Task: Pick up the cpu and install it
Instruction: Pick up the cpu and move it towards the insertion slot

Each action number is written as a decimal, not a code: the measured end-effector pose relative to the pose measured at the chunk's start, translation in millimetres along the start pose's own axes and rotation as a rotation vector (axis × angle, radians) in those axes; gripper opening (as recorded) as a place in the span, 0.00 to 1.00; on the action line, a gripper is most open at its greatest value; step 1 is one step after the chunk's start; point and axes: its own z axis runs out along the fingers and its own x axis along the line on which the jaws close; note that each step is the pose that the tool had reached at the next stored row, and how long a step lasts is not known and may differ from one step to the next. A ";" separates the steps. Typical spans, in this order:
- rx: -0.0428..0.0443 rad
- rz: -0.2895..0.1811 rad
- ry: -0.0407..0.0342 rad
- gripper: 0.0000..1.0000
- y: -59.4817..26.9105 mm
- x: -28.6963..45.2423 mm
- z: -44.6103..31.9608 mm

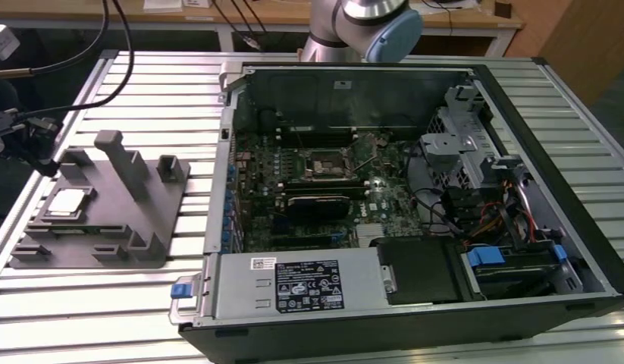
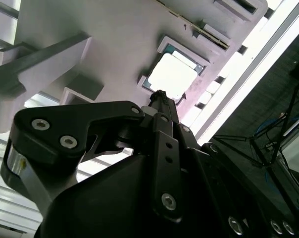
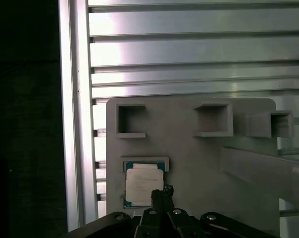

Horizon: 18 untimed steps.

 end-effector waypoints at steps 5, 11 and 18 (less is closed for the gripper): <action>0.0000 0.000 0.0000 0.11 -3.2 1.9 8.0; -0.0001 0.000 -0.0001 0.11 -7.8 2.9 18.7; 0.0000 0.000 0.0000 0.11 -10.2 3.5 30.9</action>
